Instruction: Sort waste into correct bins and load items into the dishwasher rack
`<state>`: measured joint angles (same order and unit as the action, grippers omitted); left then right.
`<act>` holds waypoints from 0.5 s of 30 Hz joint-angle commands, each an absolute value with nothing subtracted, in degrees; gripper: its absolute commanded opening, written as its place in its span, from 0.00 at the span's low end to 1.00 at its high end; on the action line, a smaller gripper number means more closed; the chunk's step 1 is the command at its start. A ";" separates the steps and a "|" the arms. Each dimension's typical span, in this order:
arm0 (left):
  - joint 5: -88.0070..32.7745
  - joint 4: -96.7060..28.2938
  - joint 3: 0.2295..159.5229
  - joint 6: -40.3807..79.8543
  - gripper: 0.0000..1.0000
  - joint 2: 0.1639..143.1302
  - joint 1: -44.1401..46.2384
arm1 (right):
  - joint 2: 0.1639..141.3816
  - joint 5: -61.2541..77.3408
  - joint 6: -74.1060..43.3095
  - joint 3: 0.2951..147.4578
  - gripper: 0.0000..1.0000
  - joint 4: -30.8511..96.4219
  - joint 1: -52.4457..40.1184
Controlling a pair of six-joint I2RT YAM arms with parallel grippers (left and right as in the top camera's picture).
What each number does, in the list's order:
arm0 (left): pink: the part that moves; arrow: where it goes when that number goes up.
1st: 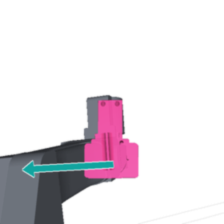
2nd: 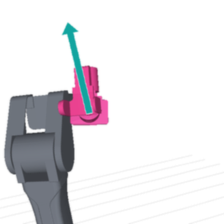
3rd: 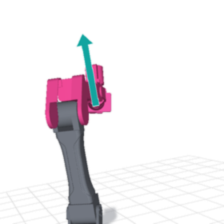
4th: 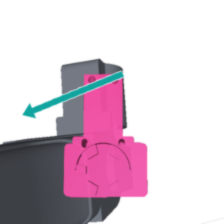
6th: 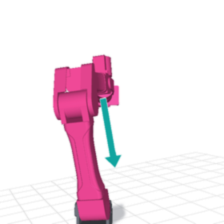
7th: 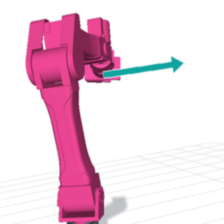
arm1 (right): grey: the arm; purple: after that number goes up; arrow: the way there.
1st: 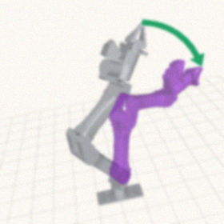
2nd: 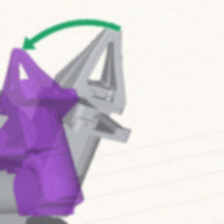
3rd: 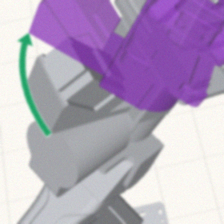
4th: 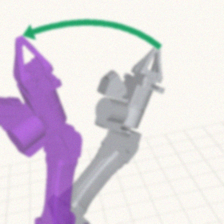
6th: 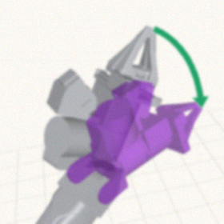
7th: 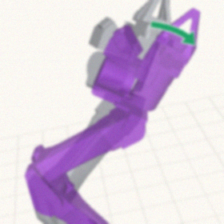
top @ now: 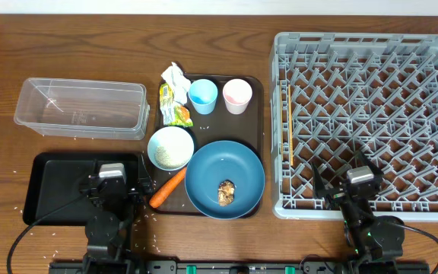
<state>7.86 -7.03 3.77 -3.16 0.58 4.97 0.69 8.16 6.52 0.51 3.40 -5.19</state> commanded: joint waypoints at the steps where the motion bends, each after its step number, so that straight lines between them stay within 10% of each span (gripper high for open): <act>1: 7.90 -7.33 2.04 -2.68 0.98 0.23 4.84 | 0.38 8.45 6.92 0.30 0.99 3.40 -4.40; 15: -6.87 -2.15 3.40 2.31 0.98 0.23 4.84 | 0.38 14.74 -0.03 0.36 0.99 1.65 -4.43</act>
<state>1.34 -3.95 3.16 -1.06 0.60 4.97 0.69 10.15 4.49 0.51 2.26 -5.19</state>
